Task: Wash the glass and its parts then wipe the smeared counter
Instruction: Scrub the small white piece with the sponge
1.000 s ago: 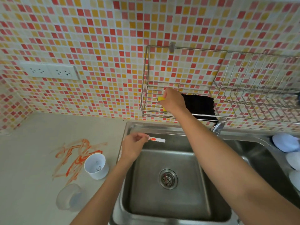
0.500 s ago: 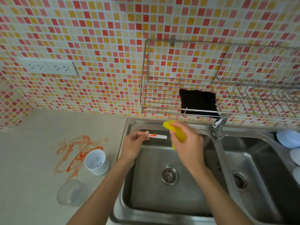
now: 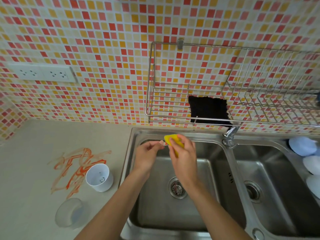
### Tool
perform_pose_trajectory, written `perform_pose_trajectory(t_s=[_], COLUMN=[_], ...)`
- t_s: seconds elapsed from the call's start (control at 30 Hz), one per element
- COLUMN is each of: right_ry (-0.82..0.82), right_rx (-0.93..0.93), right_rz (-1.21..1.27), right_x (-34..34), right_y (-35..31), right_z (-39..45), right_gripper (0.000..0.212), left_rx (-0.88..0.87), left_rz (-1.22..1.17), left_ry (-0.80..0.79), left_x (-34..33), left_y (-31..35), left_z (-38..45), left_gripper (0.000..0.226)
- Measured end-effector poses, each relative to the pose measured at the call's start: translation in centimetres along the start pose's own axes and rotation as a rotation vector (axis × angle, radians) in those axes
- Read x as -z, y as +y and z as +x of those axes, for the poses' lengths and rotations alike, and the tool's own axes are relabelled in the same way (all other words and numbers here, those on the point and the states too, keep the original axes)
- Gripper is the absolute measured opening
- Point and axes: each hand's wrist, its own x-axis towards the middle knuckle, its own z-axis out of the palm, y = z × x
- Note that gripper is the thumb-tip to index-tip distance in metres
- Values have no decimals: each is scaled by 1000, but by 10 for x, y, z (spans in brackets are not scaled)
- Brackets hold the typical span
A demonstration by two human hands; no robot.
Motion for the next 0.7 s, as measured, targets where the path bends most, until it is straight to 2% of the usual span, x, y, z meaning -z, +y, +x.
perform_pose_trajectory(t_s=[0.1,0.23,0.4,0.53,0.63,0.7], right_ry=[36,26,53,48,101,101], right_rx=[-89,7,-105,1,-93,-58], right_rz=[32,67,71,75,89,113], right_x=[-3,-9,-13,-15,-16,-17], right_y=[7,-3,5,1,10,5], right_z=[1,-10,-3,-15,-13,-18], right_gripper=[32,35,35,37,37,35], left_rx=[3,3,-16,0,14,9], left_rz=[-6,-8,-1,-7,-17,-13], left_ry=[28,31,69,66,100,106], left_x=[-1,0,-3,-2,-4,-4], left_y=[-1,-4,-5,-6,-8,-9], left_z=[1,2,1,1,-1,-2], left_gripper=[13,10,12,8,8,8])
